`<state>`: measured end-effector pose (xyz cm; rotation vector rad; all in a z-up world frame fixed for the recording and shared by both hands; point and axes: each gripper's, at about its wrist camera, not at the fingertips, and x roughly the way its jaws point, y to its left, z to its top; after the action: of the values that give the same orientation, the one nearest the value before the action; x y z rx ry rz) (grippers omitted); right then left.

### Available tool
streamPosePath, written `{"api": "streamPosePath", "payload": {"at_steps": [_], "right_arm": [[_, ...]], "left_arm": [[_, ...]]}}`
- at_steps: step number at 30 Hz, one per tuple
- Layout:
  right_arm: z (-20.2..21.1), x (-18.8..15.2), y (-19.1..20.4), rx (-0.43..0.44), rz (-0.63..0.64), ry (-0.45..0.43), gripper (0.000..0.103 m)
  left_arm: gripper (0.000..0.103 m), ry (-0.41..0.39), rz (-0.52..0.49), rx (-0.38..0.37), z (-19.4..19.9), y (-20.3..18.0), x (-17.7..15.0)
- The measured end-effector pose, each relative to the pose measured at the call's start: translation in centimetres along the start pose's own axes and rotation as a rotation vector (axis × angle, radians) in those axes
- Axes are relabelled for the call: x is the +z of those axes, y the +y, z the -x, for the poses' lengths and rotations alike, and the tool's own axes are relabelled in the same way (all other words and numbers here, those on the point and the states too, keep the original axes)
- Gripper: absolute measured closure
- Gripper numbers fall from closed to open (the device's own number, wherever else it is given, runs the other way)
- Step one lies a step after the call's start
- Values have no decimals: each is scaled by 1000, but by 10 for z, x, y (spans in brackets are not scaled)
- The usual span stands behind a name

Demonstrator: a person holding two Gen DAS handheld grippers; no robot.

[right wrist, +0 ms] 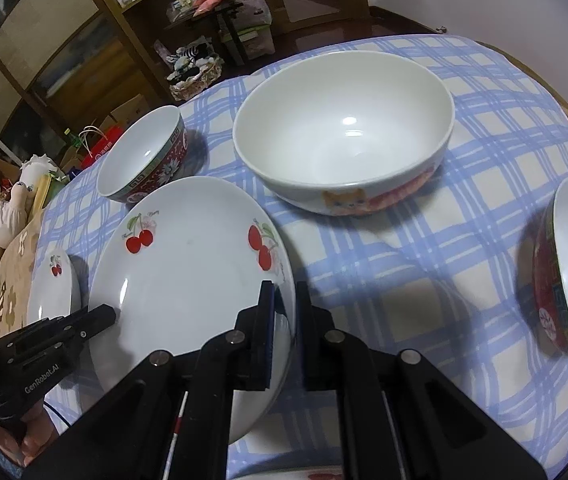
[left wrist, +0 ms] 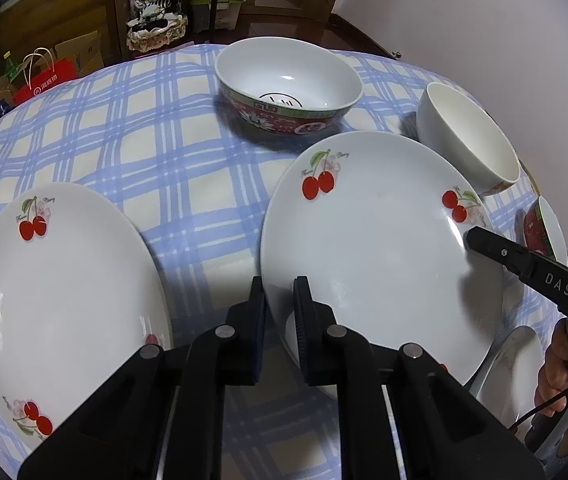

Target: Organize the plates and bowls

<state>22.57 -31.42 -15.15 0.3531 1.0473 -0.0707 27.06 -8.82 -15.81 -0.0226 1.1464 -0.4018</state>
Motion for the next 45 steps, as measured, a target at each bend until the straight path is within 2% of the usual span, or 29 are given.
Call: {"api": "streamPosePath", "payload": {"at_steps": [9, 16, 27, 38, 45], "right_arm": [[21, -3, 3, -21, 21, -14, 93], [40, -8, 5, -26, 36, -29, 94], [71, -25, -6, -6, -31, -28, 95], [108, -51, 5, -86, 47, -5, 95], [130, -76, -9, -113, 18, 2, 95]], "left_arm": [[90, -27, -26, -33, 20, -3, -1], [89, -16, -20, -37, 25, -7, -6], [89, -39, -33, -70, 46, -19, -20], [88, -13, -40, -74, 60, -35, -43], [89, -7, -102, -94, 69, -55, -60]]}}
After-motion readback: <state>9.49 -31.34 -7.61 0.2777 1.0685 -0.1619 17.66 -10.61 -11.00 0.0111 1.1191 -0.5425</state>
